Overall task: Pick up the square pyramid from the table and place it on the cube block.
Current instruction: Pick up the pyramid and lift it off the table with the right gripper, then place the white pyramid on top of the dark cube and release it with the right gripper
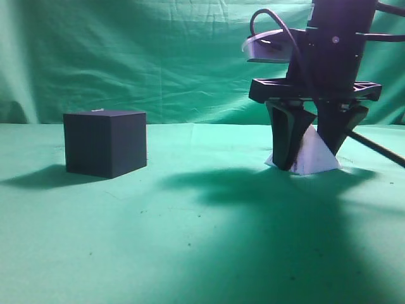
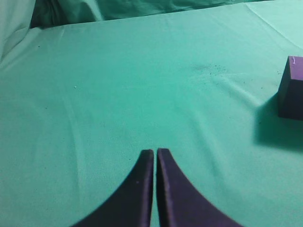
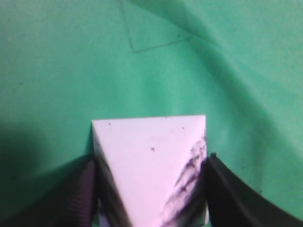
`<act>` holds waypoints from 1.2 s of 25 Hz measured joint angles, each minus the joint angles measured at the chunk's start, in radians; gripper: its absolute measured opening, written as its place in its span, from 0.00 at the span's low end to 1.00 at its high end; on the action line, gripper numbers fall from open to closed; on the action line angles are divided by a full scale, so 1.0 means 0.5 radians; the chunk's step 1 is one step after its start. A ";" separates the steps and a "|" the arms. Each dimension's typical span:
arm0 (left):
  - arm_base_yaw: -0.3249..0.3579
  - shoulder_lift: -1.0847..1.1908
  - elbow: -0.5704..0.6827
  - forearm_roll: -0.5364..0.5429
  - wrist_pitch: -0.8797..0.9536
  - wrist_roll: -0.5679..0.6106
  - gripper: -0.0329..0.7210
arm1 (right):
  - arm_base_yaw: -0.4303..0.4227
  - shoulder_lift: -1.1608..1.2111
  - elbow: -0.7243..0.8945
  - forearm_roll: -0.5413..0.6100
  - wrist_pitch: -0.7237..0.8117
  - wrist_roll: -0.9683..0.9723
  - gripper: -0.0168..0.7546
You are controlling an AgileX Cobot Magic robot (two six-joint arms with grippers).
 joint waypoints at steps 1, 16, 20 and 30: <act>0.000 0.000 0.000 0.000 0.000 0.000 0.04 | 0.000 0.000 -0.002 0.000 0.004 -0.010 0.54; 0.000 0.000 0.000 0.000 0.000 0.000 0.04 | 0.000 -0.312 -0.285 -0.056 0.210 -0.019 0.49; 0.000 0.000 0.000 0.000 0.000 0.000 0.04 | 0.086 -0.326 -0.640 -0.077 0.558 -0.093 0.49; 0.000 0.000 0.000 0.000 0.000 0.000 0.04 | 0.683 0.104 -1.394 -0.077 1.121 -0.177 0.49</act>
